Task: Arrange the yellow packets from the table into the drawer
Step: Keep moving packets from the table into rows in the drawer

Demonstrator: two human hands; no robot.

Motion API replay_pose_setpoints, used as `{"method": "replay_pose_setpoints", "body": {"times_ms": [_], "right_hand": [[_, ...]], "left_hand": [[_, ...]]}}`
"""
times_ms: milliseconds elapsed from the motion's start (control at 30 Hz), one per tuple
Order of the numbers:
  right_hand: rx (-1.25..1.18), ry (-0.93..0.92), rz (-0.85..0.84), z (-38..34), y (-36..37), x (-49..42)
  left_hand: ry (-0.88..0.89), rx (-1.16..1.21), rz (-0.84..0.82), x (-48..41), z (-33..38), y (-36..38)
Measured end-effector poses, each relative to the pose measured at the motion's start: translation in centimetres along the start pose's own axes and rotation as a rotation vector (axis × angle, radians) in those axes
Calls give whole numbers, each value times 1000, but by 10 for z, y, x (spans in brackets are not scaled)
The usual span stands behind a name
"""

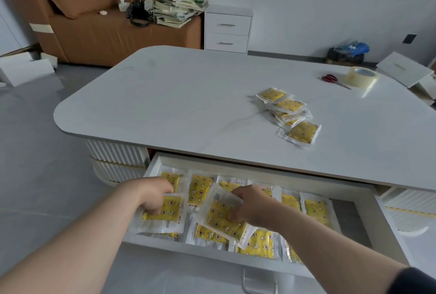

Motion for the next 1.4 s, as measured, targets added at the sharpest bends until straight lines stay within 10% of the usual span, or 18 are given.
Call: {"method": "replay_pose_setpoints", "body": {"times_ms": [700, 1400], "right_hand": [[120, -21, -64, 6, 6, -19], [84, -50, -162, 7, 42, -34]], "left_hand": [[87, -120, -121, -24, 16, 23], [29, 89, 131, -42, 8, 12]]}}
Point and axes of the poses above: each hand's wrist, its own x-axis away from the middle knuckle, its own y-axis out of the palm, z = x × y, the point moved 9 cm from there along -x, towards the middle knuckle, and after that the axes turned 14 degrees about -x, right-handed, at the moved point
